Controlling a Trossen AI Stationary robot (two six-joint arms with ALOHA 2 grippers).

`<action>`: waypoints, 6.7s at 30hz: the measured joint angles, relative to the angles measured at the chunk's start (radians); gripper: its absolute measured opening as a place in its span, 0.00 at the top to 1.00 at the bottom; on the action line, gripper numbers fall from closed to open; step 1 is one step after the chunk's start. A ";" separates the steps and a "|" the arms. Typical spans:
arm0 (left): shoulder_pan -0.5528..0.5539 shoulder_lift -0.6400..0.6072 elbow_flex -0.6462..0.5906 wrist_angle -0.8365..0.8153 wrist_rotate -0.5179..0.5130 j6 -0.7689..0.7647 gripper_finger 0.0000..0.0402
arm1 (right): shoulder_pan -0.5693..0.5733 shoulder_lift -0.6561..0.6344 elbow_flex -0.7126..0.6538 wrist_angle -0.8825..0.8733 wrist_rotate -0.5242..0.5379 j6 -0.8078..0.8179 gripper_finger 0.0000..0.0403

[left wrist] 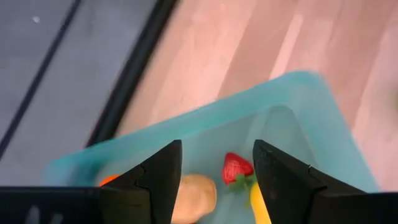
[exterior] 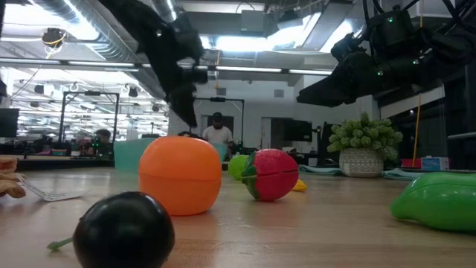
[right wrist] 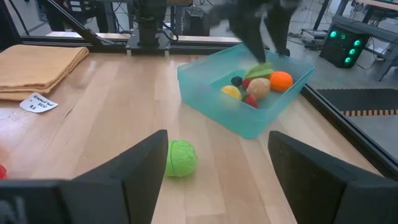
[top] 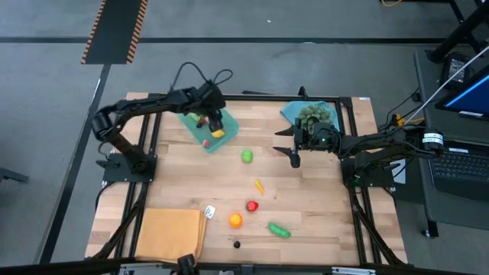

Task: Pick and placing Produce into tupperware
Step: Put the black plum into the blue bin

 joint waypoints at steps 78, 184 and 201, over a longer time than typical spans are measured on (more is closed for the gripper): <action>-0.569 -0.523 -0.812 0.974 0.375 -0.109 0.66 | 0.002 0.000 0.000 -0.084 -0.013 0.105 0.31; -1.241 0.361 0.254 0.033 -0.146 -0.500 0.40 | 0.003 0.000 0.000 -0.216 -0.012 0.159 0.31; -1.241 0.502 0.253 0.164 -0.145 -0.537 0.40 | 0.003 0.000 -0.001 -0.234 -0.012 0.182 0.31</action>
